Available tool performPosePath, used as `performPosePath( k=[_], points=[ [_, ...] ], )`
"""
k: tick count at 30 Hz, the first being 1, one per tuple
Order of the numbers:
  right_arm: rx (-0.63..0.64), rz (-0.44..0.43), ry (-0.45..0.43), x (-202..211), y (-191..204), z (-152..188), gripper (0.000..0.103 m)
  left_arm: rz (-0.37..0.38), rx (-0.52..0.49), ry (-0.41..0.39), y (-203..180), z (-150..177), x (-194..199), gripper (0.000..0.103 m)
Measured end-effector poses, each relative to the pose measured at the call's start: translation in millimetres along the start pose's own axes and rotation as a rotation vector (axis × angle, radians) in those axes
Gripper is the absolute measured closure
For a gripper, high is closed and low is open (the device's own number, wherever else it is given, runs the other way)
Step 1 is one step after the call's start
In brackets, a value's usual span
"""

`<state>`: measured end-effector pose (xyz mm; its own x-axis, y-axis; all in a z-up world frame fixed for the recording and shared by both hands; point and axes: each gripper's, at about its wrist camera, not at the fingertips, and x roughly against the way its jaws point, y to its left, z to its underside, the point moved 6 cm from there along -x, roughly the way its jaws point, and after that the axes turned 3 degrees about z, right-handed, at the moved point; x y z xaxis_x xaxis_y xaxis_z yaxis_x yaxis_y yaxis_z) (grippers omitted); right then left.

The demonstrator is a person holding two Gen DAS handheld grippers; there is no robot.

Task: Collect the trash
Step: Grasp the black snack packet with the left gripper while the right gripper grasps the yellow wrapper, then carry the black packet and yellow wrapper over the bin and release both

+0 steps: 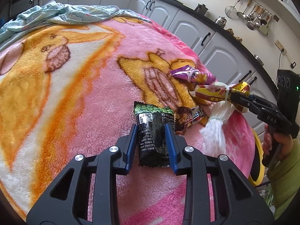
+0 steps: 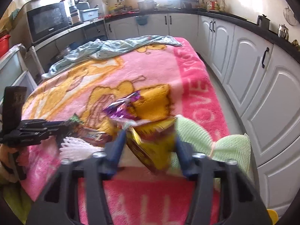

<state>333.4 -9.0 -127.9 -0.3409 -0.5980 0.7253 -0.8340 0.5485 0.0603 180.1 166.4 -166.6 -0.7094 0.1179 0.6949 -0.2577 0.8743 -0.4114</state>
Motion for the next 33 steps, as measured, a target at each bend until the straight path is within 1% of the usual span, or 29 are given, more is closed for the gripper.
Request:
performPosePath(
  k=[2,10,14,19,26,33],
  points=[
    [0.0,0.004,-0.008,6,4,2,0.073,0.006,0.002,0.0,-1,0,2,0.083],
    [-0.004,-0.01,-0.063,38,27,11,0.074,0.013,0.009,-0.015,1,-4,14,0.086],
    [-0.029,0.008,-0.074,50,37,17,0.075,0.013,0.009,-0.033,2,-6,22,0.087],
    [-0.085,0.05,-0.066,62,39,26,0.075,0.022,-0.005,-0.064,-4,-10,36,0.087],
    [-0.116,0.084,-0.084,85,39,37,0.075,0.055,-0.04,-0.089,-26,-14,46,0.087],
    [-0.135,0.112,-0.114,111,35,46,0.075,0.084,-0.079,-0.093,-50,-12,49,0.087]
  ],
)
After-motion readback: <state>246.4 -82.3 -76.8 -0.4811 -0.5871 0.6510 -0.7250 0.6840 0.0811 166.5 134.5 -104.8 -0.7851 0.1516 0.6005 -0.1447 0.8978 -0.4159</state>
